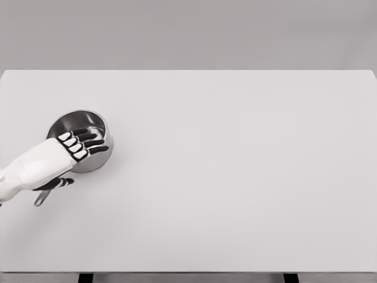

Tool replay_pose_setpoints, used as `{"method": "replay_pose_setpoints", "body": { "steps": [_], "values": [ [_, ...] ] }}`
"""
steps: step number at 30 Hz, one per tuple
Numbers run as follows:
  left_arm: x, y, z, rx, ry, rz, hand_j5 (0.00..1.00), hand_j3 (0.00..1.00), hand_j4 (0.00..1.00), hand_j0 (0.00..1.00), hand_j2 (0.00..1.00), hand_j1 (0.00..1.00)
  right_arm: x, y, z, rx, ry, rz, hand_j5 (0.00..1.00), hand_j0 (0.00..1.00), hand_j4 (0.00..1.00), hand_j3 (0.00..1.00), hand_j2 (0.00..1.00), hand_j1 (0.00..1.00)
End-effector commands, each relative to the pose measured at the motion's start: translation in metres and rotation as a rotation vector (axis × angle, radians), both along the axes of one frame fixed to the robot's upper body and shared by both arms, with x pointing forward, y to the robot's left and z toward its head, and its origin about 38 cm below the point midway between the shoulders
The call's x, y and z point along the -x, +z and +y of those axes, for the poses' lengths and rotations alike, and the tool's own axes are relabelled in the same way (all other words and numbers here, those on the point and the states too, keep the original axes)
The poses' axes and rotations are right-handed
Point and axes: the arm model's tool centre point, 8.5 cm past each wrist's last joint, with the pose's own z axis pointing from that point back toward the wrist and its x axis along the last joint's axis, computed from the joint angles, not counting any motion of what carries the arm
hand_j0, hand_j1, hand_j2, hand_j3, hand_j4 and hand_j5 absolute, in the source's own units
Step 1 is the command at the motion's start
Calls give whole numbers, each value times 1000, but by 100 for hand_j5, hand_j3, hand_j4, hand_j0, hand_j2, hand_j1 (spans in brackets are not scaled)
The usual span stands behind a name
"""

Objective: Rotate pot handle

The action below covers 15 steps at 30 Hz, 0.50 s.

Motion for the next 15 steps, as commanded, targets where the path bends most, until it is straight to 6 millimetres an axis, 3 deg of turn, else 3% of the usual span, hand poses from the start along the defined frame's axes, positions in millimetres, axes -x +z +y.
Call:
{"method": "replay_pose_setpoints", "body": {
  "steps": [1, 10, 15],
  "values": [
    [-2, 8, 5, 7, 16, -22, 100, 100, 100, 100, 100, 100, 0, 0, 0, 0, 0, 0, 100, 100, 100, 100, 100, 100],
    [-4, 15, 12, 14, 37, -42, 100, 100, 100, 100, 100, 100, 0, 0, 0, 0, 0, -1, 100, 100, 100, 100, 100, 100],
    [2, 7, 12, 16, 39, -18, 100, 100, 100, 100, 100, 100, 0, 0, 0, 0, 0, 0, 100, 100, 100, 100, 100, 100]
  ]
}}
